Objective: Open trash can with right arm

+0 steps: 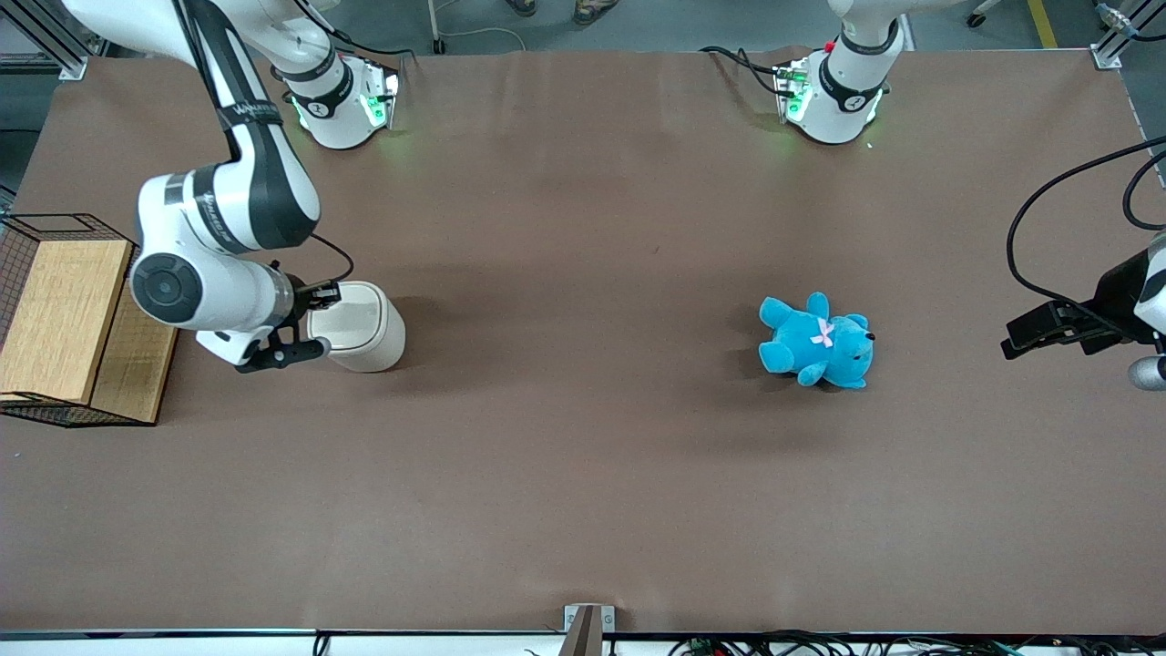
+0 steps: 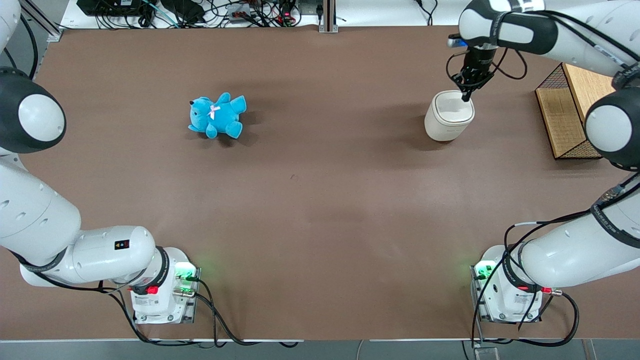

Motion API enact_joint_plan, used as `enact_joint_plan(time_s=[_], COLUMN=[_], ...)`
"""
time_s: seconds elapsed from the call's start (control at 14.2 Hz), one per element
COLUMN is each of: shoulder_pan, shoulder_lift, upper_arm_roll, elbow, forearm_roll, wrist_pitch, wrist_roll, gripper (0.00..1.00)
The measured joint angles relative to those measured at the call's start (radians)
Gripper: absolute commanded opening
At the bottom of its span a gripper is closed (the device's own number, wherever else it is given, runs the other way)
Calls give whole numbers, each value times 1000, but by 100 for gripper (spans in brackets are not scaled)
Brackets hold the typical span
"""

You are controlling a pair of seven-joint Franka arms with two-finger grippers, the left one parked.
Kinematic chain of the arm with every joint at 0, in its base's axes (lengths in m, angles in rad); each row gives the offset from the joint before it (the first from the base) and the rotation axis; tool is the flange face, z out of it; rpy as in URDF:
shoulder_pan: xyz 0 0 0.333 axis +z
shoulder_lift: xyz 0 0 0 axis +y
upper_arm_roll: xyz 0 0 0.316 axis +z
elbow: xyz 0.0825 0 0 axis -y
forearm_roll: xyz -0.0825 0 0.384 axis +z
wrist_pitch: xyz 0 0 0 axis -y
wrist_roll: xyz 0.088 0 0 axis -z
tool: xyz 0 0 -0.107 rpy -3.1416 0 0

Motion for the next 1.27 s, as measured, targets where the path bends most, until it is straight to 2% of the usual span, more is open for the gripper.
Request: enact_joint_plan(time_s=[0.42,0.64,0.71,0.78,0.85,0.92,1.06,1.27], shoulder_pan=[30,30,29,25,16,5,-12,-39], shoulder_lift=[62,60,55,42,21,-7,-66,-110], upper_arm_roll=[-1,-4,-7,-12,-17,-20,-23,-39], elbow=[9,26,49,86,134,182,250,331], forearm_roll=[-4,-4,-4,-4,-4,-5,-6,-10], wrist_pitch=[21,-19,-68,-131,-200,-258,-312,-315], wrist_roll=[0,0,0,0,0,-1,-1,0], gripper=[0,5,16,42,90,100,100,100])
